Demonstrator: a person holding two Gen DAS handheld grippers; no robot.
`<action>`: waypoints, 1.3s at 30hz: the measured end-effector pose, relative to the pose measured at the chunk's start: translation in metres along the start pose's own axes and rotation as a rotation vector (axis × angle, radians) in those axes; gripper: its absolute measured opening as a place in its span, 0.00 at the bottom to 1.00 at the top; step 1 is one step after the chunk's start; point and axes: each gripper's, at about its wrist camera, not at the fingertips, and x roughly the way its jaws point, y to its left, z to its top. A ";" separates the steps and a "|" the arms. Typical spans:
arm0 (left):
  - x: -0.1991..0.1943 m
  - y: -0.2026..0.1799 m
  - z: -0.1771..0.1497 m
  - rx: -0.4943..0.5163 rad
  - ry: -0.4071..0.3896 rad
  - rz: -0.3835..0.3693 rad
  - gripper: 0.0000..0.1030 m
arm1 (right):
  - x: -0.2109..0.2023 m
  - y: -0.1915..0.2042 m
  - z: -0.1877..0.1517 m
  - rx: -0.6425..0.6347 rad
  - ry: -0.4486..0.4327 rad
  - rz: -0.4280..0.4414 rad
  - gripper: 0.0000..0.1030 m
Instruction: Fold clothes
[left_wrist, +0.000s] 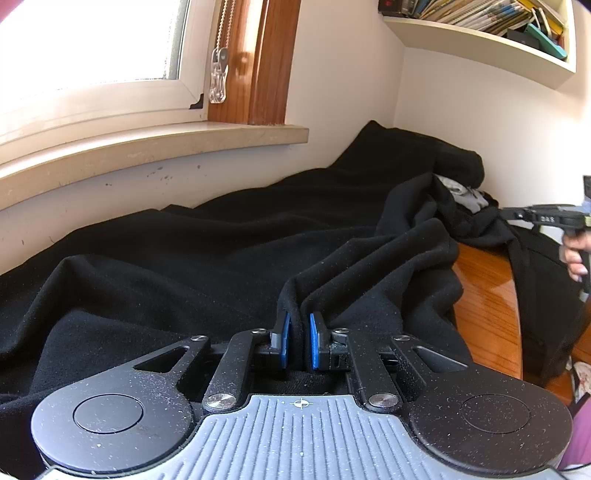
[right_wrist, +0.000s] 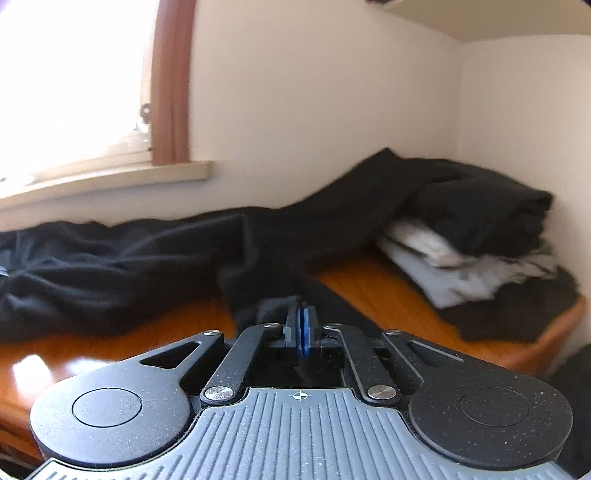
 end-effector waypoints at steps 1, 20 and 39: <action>0.000 0.000 0.000 0.000 -0.001 0.000 0.11 | 0.005 0.004 0.000 -0.004 0.002 0.004 0.03; -0.001 0.001 0.000 0.001 -0.002 0.003 0.11 | 0.019 0.009 -0.042 0.032 0.024 0.026 0.04; -0.057 0.003 0.053 -0.008 -0.141 0.010 0.12 | -0.038 -0.039 0.027 -0.012 -0.148 -0.161 0.02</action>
